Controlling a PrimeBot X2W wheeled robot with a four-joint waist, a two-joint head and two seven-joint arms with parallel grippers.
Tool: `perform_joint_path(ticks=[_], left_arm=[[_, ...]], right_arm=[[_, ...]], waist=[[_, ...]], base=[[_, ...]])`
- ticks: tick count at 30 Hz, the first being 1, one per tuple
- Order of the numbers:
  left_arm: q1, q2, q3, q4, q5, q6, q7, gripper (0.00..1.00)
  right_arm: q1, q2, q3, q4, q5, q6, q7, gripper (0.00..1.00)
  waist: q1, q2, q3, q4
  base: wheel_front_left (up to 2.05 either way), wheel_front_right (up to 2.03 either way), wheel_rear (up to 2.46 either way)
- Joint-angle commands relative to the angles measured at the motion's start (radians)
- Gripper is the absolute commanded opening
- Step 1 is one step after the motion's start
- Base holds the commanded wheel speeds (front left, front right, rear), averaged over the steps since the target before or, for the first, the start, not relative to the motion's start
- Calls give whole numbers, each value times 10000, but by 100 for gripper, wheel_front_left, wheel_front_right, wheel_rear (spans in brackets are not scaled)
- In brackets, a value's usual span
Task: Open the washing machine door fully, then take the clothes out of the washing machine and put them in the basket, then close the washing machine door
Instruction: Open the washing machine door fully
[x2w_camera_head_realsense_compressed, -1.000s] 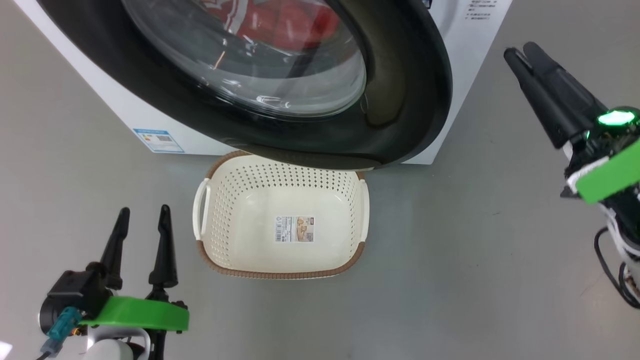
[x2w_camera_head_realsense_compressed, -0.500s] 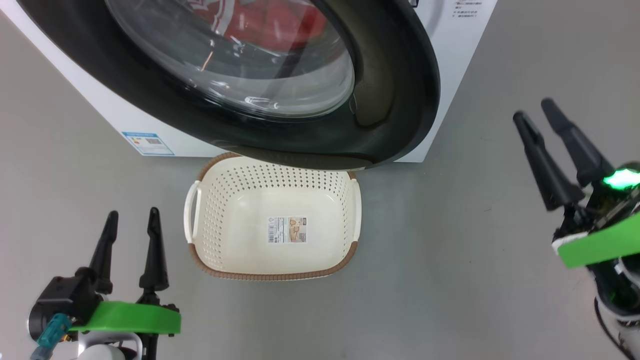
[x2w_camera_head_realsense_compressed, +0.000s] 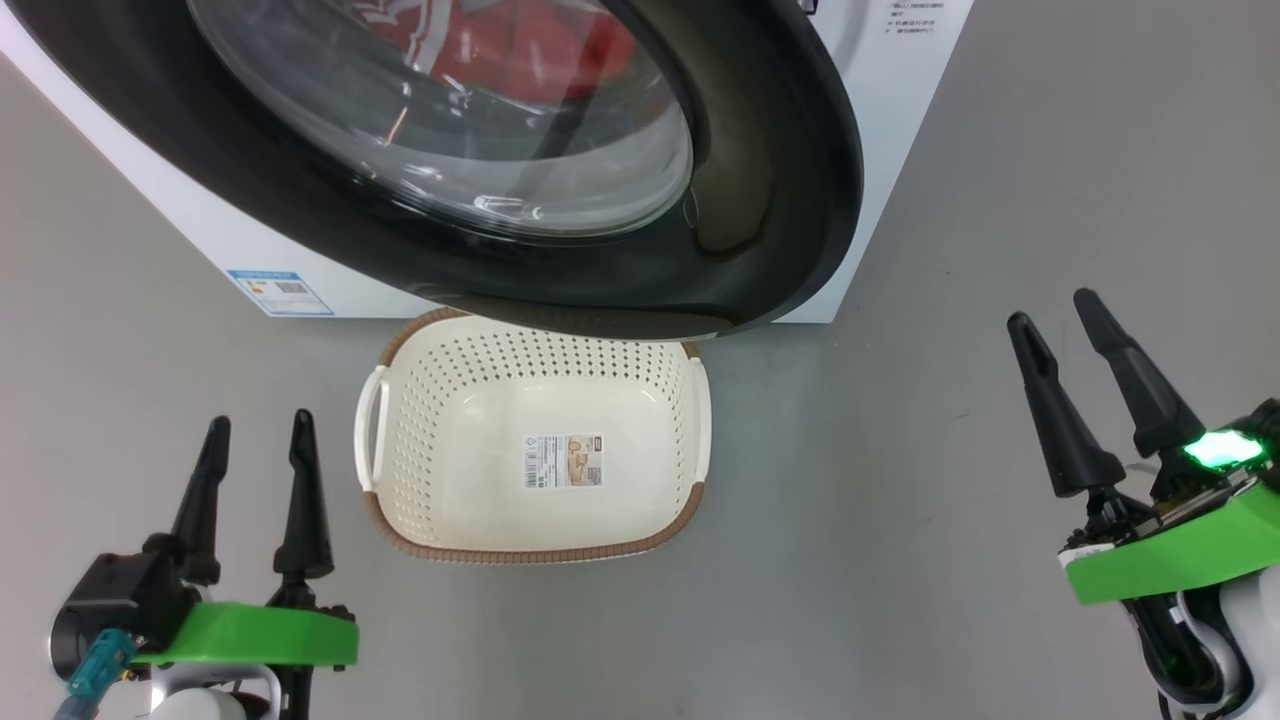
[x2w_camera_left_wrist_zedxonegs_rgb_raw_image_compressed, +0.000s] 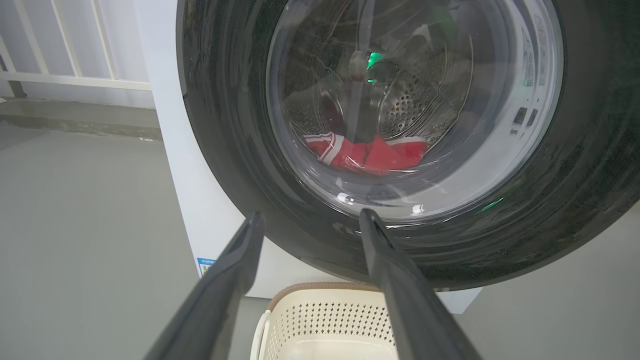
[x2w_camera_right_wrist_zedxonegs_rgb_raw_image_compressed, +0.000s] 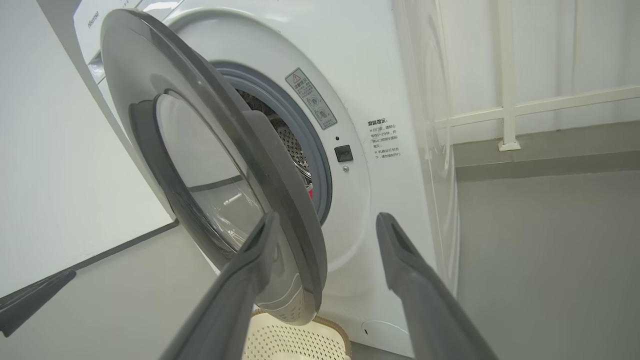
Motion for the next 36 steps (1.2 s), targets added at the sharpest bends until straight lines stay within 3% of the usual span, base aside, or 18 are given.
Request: perform_joint_path(ticks=[1, 9, 27, 28, 29, 34, 36], left_arm=[[39, 196, 326, -296, 77, -58, -80, 100], [2, 196, 292, -325, 105, -68, -80, 100], [49, 196, 215, -352, 153, -85, -80, 100], [52, 196, 207, -346, 158, -86, -80, 100], [55, 196, 201, -342, 164, -87, -80, 100], [90, 196, 207, -336, 185, -91, -80, 100], [105, 196, 203, -333, 185, -93, -80, 100]], right_arm=[[238, -11, 69, -162, -198, 16, -114, 100], [318, 292, -46, 170, -743, 16, -116, 100], [104, 270, -6, 230, -800, 16, -118, 100], [86, 258, 5, 237, -793, 16, -118, 96], [64, 245, 13, 243, -781, 16, -118, 76], [-96, 190, 26, 230, -655, 16, -118, 0], [-182, 167, 51, 211, -579, 16, -118, 0]], waist=[[0, 0, 20, -4], [0, 0, 34, 56], [0, 0, -80, 109], [0, 0, -92, 113], [0, 0, -104, 115], [0, 0, -152, 117], [0, 0, -159, 117]], base=[[0, 0, 0], [0, 0, 0], [0, 0, 0], [0, 0, 0], [0, 0, 0], [0, 0, 0], [0, 0, 0]])
